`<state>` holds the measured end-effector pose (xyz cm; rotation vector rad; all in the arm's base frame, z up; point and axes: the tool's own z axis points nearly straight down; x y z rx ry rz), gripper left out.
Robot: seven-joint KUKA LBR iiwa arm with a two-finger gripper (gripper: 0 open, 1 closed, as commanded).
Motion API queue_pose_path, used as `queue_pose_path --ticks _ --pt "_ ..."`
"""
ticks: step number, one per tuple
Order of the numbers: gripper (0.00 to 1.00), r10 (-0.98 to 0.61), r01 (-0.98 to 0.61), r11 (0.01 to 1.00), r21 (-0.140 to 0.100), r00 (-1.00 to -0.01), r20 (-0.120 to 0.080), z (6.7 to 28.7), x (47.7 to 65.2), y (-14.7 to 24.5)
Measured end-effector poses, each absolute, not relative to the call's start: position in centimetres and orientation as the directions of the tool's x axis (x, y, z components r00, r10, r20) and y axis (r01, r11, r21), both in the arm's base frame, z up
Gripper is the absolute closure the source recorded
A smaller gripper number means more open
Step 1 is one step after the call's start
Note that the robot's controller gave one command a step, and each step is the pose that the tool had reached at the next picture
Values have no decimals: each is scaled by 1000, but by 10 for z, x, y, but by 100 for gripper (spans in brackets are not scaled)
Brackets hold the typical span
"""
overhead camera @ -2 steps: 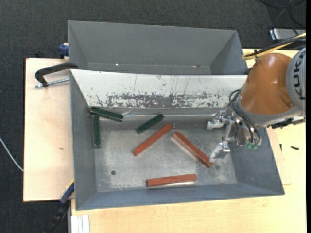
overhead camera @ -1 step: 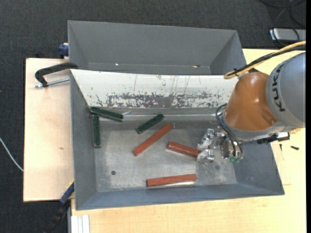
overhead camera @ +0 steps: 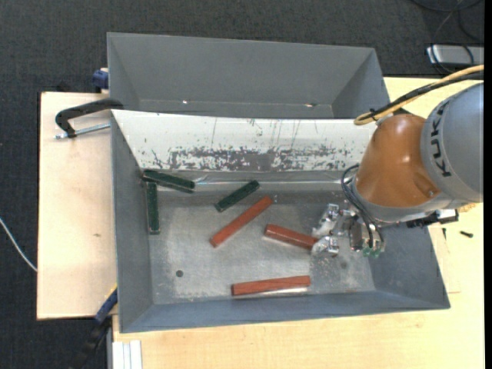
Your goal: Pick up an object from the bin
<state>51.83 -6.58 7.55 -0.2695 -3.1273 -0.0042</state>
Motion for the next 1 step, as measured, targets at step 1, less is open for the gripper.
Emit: queue_pose_path --ticks 1 --pt "100 162 162 987 1 -987 -16 256 534 -81"
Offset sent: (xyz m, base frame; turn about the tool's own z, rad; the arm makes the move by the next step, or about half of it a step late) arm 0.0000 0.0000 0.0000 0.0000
